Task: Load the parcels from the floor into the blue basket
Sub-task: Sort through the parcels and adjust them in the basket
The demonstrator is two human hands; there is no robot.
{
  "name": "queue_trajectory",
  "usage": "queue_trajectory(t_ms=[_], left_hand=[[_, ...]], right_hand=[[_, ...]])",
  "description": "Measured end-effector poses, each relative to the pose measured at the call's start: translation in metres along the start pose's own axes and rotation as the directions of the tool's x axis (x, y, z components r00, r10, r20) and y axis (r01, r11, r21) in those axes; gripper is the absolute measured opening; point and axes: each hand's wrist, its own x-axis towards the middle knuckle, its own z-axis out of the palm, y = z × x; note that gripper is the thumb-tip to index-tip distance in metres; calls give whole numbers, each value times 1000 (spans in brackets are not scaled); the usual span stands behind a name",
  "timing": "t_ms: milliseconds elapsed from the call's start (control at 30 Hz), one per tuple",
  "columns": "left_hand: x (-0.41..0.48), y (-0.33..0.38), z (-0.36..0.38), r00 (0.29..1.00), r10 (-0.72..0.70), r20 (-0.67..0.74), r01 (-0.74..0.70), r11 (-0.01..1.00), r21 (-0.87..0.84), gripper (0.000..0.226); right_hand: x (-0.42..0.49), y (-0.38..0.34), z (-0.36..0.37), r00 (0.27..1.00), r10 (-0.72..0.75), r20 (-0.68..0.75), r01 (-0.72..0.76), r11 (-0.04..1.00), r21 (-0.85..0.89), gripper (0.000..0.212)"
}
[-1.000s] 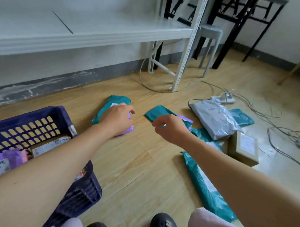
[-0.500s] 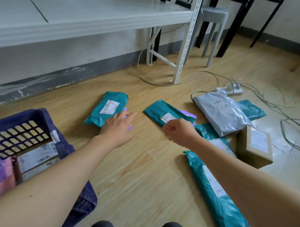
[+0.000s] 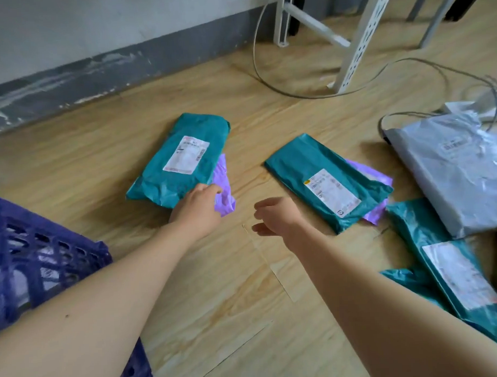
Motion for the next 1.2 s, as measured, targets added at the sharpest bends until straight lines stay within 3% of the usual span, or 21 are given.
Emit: queue_trajectory(t_ms=[133,200,267,367,467,533,667,800,867,967,1033,1067,1100,1133,1200], left_hand=[[28,-10,12,989,-144,-23,138,975,-172,52],[37,-17,19,979,-201,-44,182,947,-265,52],[44,-24,25,969,-235,-80,194,916,-350,49],[49,-30,31,954,-282,-107,207,872,-444,47],[50,-32,37,944,-309,-118,219,852,-475,45],[50,-34,40,935,-336,-116,244,844,-478,44],[47,-26,49,909,-383,-165,250,818,-518,36],[43,-5,61,871,-414,-266,190,782,-594,25],[39,10,67,854,-443,-272,178,741,-648,32],[33,32,71,831,-547,-99,278,562,-779,54],[29,43,73,805,-557,207,398,247,-884,56],[27,48,75,791,-486,373,449,45,-893,51],[24,52,78,777,-395,489,496,-94,-863,44],[21,54,81,771,-341,538,520,-153,-841,42],[20,55,92,761,-314,568,542,-174,-822,50]], right_hand=[[43,-11,25,992,108,72,-114,989,93,23],[60,-11,40,983,164,87,-170,983,65,10],[74,-7,55,975,199,99,-202,979,17,14],[90,0,70,973,202,112,-198,979,-44,11],[103,10,74,990,129,55,-128,991,-26,23],[102,12,68,996,90,-5,-89,991,103,21],[93,11,38,992,116,-56,-79,894,441,18],[82,12,5,988,90,-129,-25,900,435,26],[74,14,-12,986,77,-148,-7,907,422,27],[61,20,-35,984,93,-152,-18,901,433,27],[53,24,-48,984,114,-134,-46,900,433,28],[50,27,-54,985,121,-121,-59,905,422,28],[47,29,-59,986,125,-112,-68,909,411,29],[44,32,-65,986,128,-109,-74,914,399,30],[42,37,-75,982,130,-139,-69,924,377,30]])
